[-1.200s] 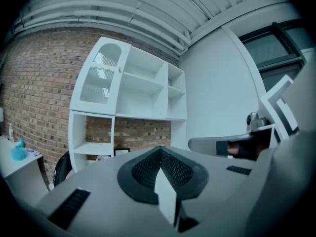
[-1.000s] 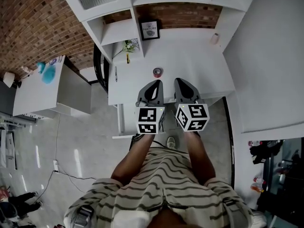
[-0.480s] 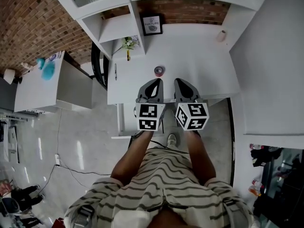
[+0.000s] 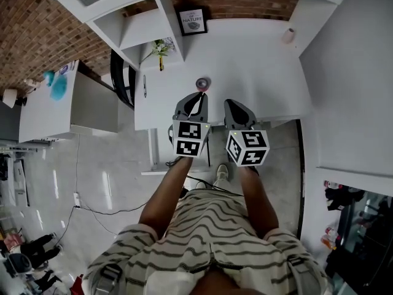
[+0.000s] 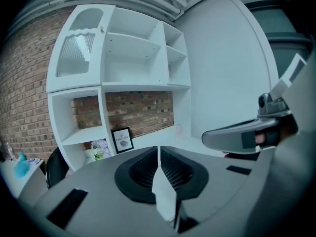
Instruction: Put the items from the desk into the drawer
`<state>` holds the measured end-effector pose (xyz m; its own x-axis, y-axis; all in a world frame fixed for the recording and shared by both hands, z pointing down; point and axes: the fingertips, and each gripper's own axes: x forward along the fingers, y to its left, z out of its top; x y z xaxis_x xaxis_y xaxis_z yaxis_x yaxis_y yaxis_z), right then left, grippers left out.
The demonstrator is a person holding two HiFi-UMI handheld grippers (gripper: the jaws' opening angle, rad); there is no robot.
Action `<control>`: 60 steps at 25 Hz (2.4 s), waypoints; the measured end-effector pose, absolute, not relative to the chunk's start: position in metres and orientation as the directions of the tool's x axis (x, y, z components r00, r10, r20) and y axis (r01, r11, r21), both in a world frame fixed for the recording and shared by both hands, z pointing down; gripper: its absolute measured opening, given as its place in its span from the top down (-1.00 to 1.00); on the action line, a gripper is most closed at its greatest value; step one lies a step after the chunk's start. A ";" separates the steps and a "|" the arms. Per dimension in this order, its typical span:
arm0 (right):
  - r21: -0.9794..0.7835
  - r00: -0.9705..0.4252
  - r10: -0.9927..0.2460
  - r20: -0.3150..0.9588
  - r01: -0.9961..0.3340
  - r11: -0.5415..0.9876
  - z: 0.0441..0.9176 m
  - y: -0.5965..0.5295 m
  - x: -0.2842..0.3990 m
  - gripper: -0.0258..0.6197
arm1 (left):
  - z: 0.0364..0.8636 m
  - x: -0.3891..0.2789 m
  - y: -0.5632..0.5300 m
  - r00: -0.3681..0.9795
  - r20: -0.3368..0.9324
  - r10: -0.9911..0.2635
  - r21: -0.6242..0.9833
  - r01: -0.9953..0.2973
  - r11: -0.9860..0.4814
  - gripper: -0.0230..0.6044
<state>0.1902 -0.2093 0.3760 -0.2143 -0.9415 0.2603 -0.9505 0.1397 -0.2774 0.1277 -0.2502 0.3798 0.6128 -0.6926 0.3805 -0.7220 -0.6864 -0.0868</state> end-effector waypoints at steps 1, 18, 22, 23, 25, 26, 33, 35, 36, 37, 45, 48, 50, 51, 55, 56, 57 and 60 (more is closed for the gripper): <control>-0.281 -0.216 -0.940 0.264 -0.949 0.139 0.379 -0.210 0.192 0.88 | 0.384 0.129 -0.253 0.612 0.392 -0.686 -0.096 -0.715 -0.693 0.92; -0.332 -0.263 -0.916 0.302 -0.930 0.157 0.412 -0.214 0.195 0.88 | 0.464 0.146 -0.291 0.579 0.606 -0.545 -0.289 -0.478 -0.829 0.69; -0.338 -0.256 -0.917 0.307 -0.930 0.146 0.417 -0.214 0.199 0.88 | 0.480 0.147 -0.300 0.564 0.651 -0.509 -0.317 -0.408 -0.856 0.66; -0.339 -0.254 -0.917 0.308 -0.930 0.143 0.418 -0.214 0.199 0.88 | 0.485 0.147 -0.302 0.562 0.661 -0.497 -0.321 -0.387 -0.864 0.66; -0.344 -0.251 -0.918 0.307 -0.929 0.139 0.420 -0.214 0.200 0.88 | 0.494 0.147 -0.306 0.559 0.678 -0.476 -0.330 -0.347 -0.878 0.65; -0.348 -0.251 -0.918 0.307 -0.927 0.137 0.421 -0.214 0.200 0.88 | 0.499 0.147 -0.308 0.558 0.687 -0.466 -0.335 -0.326 -0.884 0.64; -0.359 -0.243 -0.917 0.317 -0.926 0.121 0.429 -0.213 0.204 0.88 | 0.530 0.149 -0.315 0.540 0.743 -0.395 -0.345 -0.195 -0.918 0.58; -0.358 -0.240 -0.917 0.320 -0.926 0.117 0.430 -0.213 0.206 0.88 | 0.536 0.149 -0.320 0.528 0.756 -0.388 -0.359 -0.162 -0.919 0.55; -0.358 -0.237 -0.916 0.322 -0.927 0.114 0.431 -0.212 0.207 0.88 | 0.539 0.149 -0.322 0.521 0.761 -0.385 -0.366 -0.146 -0.919 0.55; -0.358 -0.235 -0.916 0.326 -0.927 0.110 0.433 -0.211 0.209 0.88 | 0.542 0.150 -0.323 0.514 0.768 -0.382 -0.371 -0.128 -0.920 0.55; -0.368 -0.212 -0.918 0.337 -0.927 0.079 0.436 -0.207 0.218 0.88 | 0.580 0.157 -0.333 0.440 0.837 -0.325 -0.379 0.038 -0.925 0.53; -0.366 -0.203 -0.919 0.337 -0.928 0.071 0.437 -0.205 0.221 0.88 | 0.594 0.156 -0.341 0.418 0.858 -0.299 -0.366 0.089 -0.926 0.52; -0.366 -0.198 -0.920 0.339 -0.928 0.065 0.439 -0.204 0.224 0.88 | 0.603 0.154 -0.347 0.400 0.871 -0.286 -0.362 0.126 -0.924 0.52; -0.366 -0.195 -0.920 0.341 -0.928 0.061 0.441 -0.203 0.226 0.88 | 0.606 0.153 -0.349 0.392 0.876 -0.281 -0.359 0.140 -0.923 0.52; -0.366 -0.184 -0.919 0.350 -0.929 0.047 0.446 -0.201 0.231 0.88 | 0.619 0.153 -0.353 0.372 0.895 -0.248 -0.336 0.192 -0.922 0.49; -0.366 -0.184 -0.919 0.350 -0.929 0.046 0.446 -0.202 0.231 0.88 | 0.622 0.153 -0.353 0.365 0.900 -0.238 -0.328 0.209 -0.921 0.48; -0.366 -0.184 -0.919 0.349 -0.929 0.047 0.446 -0.202 0.230 0.88 | 0.626 0.153 -0.354 0.359 0.905 -0.227 -0.320 0.226 -0.920 0.48; -0.358 -0.182 -0.918 0.352 -0.933 0.048 0.448 -0.203 0.232 0.88 | 0.636 0.157 -0.355 0.343 0.919 -0.195 -0.294 0.265 -0.918 0.48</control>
